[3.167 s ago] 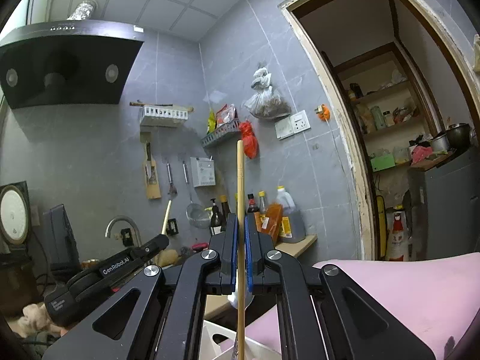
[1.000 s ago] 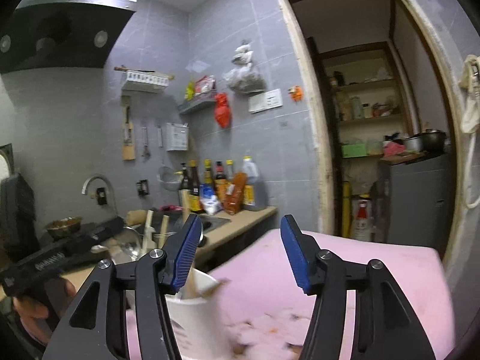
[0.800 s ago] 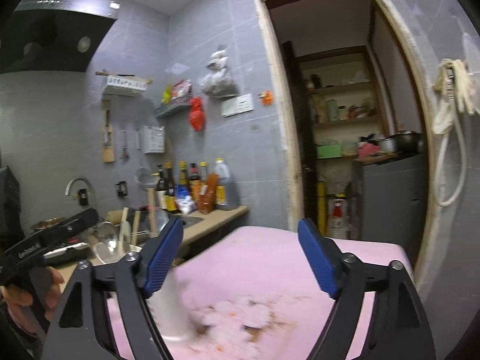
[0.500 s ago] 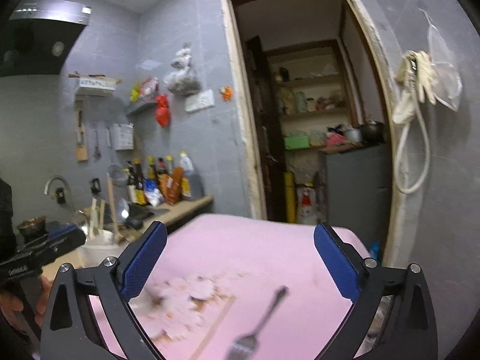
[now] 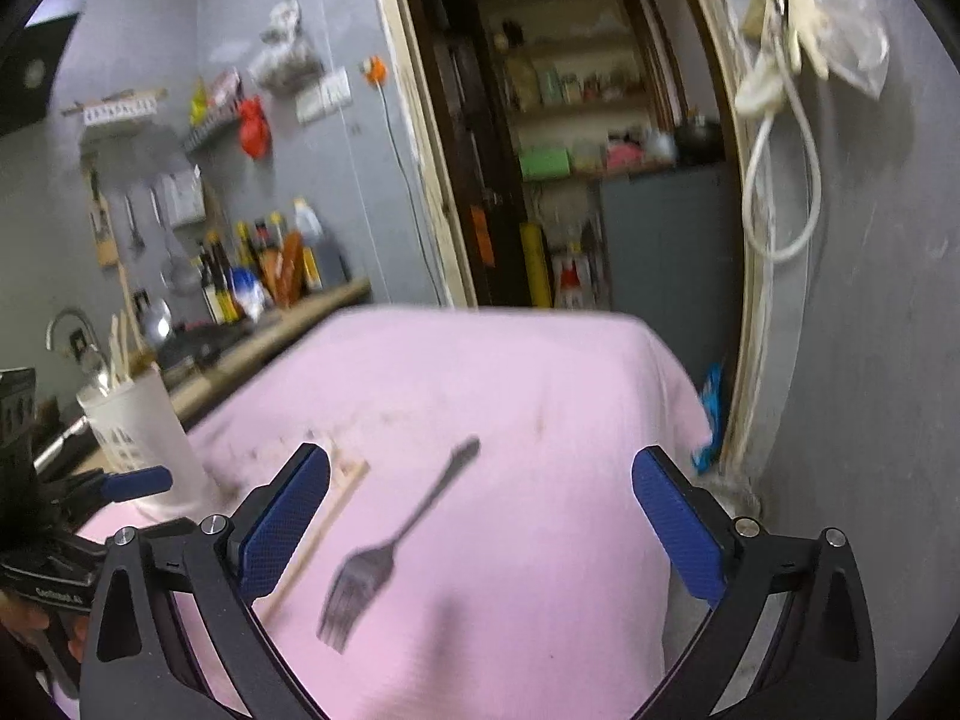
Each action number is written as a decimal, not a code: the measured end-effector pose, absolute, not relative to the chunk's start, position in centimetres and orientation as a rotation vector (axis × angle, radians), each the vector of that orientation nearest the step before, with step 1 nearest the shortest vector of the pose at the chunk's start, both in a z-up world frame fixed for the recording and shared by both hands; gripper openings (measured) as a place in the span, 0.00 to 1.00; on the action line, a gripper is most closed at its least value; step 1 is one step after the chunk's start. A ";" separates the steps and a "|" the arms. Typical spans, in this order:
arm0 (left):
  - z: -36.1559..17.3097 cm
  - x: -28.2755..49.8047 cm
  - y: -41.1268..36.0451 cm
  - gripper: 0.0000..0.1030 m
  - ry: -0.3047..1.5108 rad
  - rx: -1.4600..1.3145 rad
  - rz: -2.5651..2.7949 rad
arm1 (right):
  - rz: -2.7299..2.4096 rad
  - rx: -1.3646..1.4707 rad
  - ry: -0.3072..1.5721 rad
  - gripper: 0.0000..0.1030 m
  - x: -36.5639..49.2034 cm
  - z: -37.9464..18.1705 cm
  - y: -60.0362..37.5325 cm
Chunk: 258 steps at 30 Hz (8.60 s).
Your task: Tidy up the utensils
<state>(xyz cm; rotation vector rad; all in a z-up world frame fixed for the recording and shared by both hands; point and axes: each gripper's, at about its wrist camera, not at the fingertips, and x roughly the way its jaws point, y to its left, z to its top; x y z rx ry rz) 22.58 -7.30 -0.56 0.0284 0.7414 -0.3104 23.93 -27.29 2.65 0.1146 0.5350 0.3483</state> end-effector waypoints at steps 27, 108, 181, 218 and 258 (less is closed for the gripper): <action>-4.4 30.8 -7.3 0.06 0.945 -0.117 -0.379 | 0.439 -0.001 0.884 0.41 33.1 -1.3 -23.2; -0.1 23.5 -6.6 0.02 0.737 -0.106 -0.440 | 0.330 -0.041 0.673 0.08 19.3 0.8 -21.9; 8.6 20.7 21.0 0.02 -0.082 -0.542 -0.074 | 0.721 0.003 0.014 0.08 20.8 13.2 -2.8; 5.3 20.2 16.2 0.04 -0.001 -0.264 -0.039 | 0.774 0.124 0.214 0.09 23.3 9.2 -3.1; 4.1 20.8 15.5 0.49 0.091 -0.217 -0.086 | 0.586 0.080 0.193 0.62 23.2 7.6 -4.1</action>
